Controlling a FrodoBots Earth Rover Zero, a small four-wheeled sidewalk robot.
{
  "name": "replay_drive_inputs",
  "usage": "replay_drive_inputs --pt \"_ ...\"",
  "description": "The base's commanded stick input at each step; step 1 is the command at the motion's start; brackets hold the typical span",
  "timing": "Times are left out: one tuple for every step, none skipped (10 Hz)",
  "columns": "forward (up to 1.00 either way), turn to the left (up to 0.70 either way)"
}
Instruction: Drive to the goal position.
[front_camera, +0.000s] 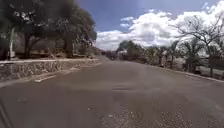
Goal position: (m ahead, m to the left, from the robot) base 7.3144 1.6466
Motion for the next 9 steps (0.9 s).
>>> replay_drive_inputs --pt "0.85 0.01" --pt "0.85 0.01" --pt "0.85 0.01" --pt "0.85 -0.01" --pt "0.85 -0.01" --pt "0.85 -0.01" --pt "0.85 0.0" --pt "0.85 0.01" --pt "0.85 0.01"
